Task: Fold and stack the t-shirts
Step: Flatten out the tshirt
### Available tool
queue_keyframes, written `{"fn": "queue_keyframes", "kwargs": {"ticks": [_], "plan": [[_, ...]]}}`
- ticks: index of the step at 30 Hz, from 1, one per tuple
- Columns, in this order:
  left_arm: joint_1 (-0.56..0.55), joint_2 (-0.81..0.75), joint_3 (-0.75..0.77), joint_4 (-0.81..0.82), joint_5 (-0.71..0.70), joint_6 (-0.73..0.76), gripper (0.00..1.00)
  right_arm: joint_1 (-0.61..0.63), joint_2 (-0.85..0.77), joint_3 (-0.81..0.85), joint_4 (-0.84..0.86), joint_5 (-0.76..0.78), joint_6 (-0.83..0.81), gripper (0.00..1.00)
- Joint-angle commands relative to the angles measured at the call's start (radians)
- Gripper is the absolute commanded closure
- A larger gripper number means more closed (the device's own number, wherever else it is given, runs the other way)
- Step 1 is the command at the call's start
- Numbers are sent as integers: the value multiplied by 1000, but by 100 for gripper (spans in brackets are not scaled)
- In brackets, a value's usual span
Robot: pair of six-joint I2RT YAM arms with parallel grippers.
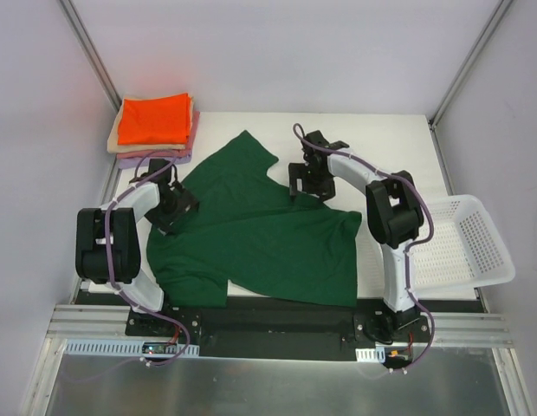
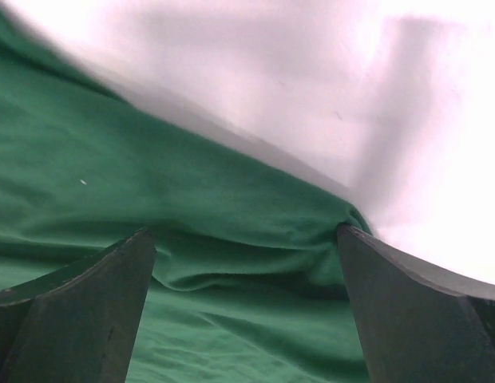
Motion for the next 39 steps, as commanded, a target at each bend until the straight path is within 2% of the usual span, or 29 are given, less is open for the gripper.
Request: {"fn": "queue_keyframes", "kwargs": {"ticks": [1,4,6,12,17,21,23,28,29,32,35,39], "plan": [[24,-54,-63,-54,-91,27,1,18,104,151,24,-89,-28,2],[24,-61,-52,-55,-59,39,1,21,165,277,-22,-62,-40,2],[24,-67,-44,-54,-40,45,1,21,147,313,-76,-2,-71,2],[26,-123,-52,-52,-71,48,1,-22,-92,102,-81,283,-86,4],[24,-130,-53,-52,-65,54,1,-131,-157,-47,-82,256,-5,3],[26,-122,-49,-52,-51,53,1,-168,-117,-55,-96,222,32,1],[22,-120,-50,-51,-42,53,1,-171,-97,-51,-98,219,55,4],[22,-128,-50,-51,-42,54,1,-185,-65,-63,-82,114,93,28],[22,-131,-50,-52,-42,53,1,-185,-68,-74,-69,95,101,37],[24,-142,-50,-52,-39,54,1,-188,-94,-107,-30,80,109,73],[22,-157,-50,-52,-33,56,1,-188,-146,-127,2,47,96,100],[22,-186,-55,-51,-30,50,1,-185,-257,-176,79,63,50,100]]}}
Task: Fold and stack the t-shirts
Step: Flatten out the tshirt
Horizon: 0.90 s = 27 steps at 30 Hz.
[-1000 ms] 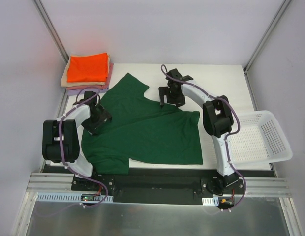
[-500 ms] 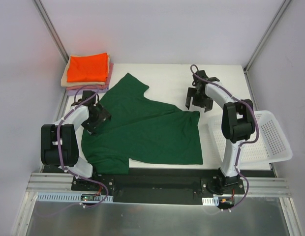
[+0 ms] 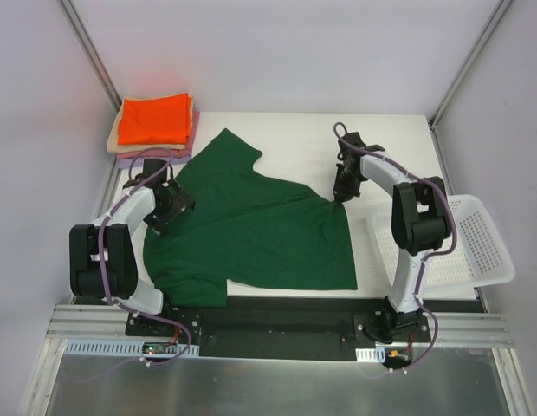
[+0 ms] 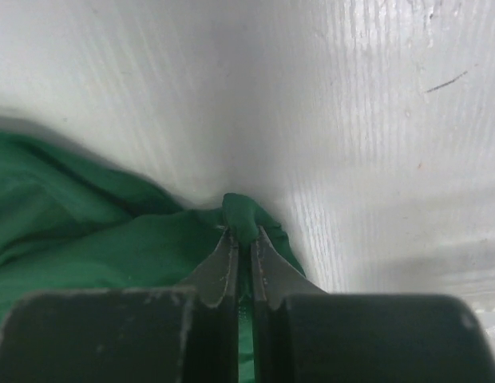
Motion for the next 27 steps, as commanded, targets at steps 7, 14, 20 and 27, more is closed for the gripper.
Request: {"fn": "queue_keyframes", "kwargs": {"ticks": [7,14,20,27], "plan": [[5,-108,-38,-23,23,12,1,152,-400,-162,167,46,-281,100],[3,-140,-57,-22,12,19,1,702,-439,-328,189,38,-463,98],[3,-128,-63,-22,14,25,1,902,-359,-298,91,105,-429,54],[3,-128,-63,-20,17,25,1,889,-552,-363,161,155,-330,27]]}}
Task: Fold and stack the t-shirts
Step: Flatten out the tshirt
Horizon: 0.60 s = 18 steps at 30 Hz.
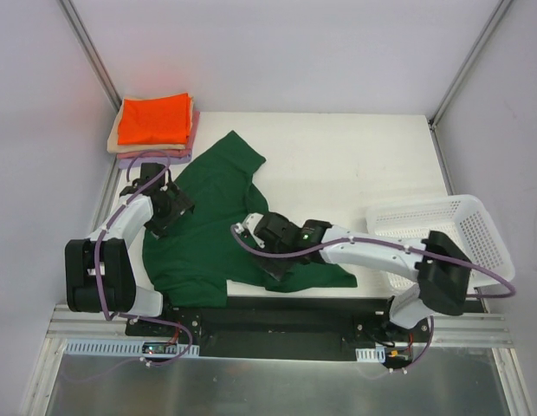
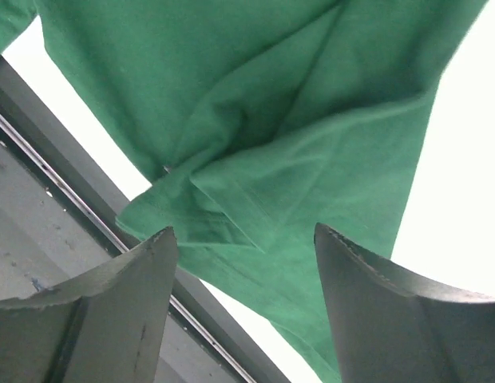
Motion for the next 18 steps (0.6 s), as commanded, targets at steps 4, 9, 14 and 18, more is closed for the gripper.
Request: {"fn": "queue_keyframes", "kwargs": {"ticks": [4,9,14,18], "plan": [[5,-18,-9,-15,14,26,1,-99,-193,-62,22,8,197,25],[5,-23,-12,-15,10,26,1,-136,-197,-131,46,-79,219,31],[3,-17,-12,-15,8,20,1,-99,-93,-31,28,11,285,34],[5,-13,-13,-15,8,23,1,-55,21,64,-20,94,331,36]]}}
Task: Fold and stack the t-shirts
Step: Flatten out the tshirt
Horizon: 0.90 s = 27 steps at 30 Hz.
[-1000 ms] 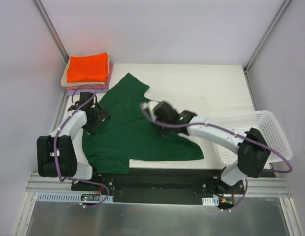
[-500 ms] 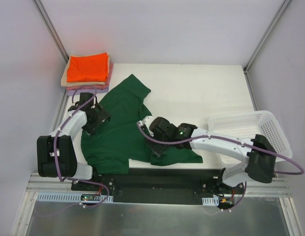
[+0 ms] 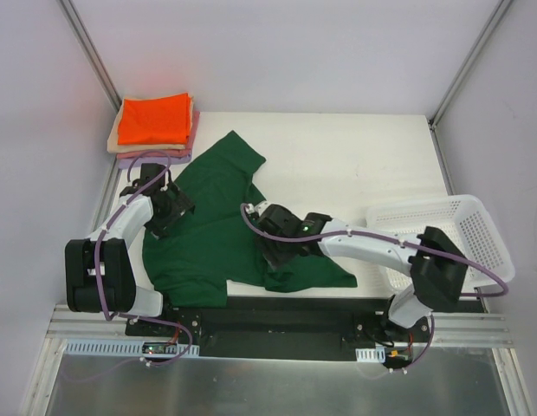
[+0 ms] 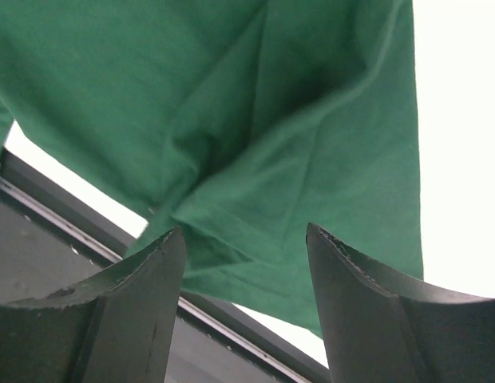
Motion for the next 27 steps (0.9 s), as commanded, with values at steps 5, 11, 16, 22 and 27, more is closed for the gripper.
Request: {"fn": "queue_keyframes", "kwargs": {"ticks": [5,11,16,22,27], "plan": [[4,-3,-8,-14,1,9,1,50,178,162,-59,107,215,37],[4,3,-11,-6,0,6,1,52,269,194,-128,196,300,44],[3,3,-17,-5,-5,9,1,38,286,205,-149,258,315,70],[3,0,-20,-5,-16,11,1,20,265,214,-165,252,291,68],[3,-2,-18,-5,-22,12,1,5,263,220,-168,275,286,87]]}}
